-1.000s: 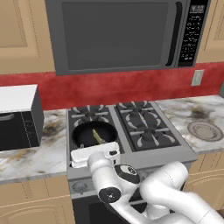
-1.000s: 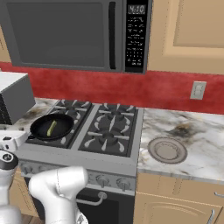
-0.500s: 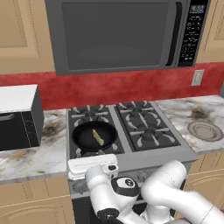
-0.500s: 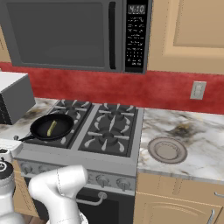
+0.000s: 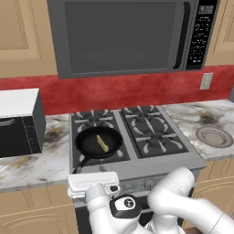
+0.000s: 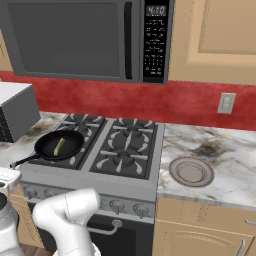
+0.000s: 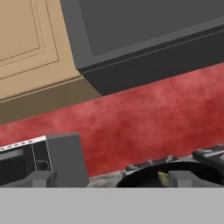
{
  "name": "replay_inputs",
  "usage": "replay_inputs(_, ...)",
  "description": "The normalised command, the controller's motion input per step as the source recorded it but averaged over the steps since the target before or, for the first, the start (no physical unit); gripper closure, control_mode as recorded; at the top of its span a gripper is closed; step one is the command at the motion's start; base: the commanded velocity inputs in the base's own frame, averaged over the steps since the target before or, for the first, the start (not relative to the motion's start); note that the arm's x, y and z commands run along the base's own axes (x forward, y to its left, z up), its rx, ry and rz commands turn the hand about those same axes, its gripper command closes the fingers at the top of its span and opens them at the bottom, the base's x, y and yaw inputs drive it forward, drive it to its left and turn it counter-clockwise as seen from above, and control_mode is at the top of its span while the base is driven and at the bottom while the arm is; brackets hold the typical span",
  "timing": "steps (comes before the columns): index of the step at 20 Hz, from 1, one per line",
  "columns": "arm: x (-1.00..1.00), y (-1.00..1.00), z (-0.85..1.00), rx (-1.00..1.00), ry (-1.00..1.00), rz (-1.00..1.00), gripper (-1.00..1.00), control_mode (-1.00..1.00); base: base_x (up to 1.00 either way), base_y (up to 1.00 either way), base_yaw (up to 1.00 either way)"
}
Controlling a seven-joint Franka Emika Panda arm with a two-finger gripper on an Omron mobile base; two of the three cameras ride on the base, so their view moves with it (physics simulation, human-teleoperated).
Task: Pick up the butter stick and place it in the pan. Then turn on the burner for the pan.
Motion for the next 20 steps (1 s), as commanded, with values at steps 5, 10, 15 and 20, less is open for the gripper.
replay_inputs(5, -0.01, 0.00, -0.26, 0.15, 0.00, -0.06, -1.00, -1.00, 0.00, 0.00, 0.00)
replay_inputs(10, 0.00, 0.00, -0.32, 0.09, -0.01, -0.06, -1.00, -1.00, 0.00, 0.00, 0.00)
replay_inputs(15, 0.00, 0.00, -0.39, 0.01, 0.00, -0.01, -1.00, -1.00, 0.00, 0.00, 0.00)
replay_inputs(20, 0.00, 0.00, -0.28, 0.00, 0.00, 0.00, -1.00, -1.00, 0.00, 0.00, 0.00)
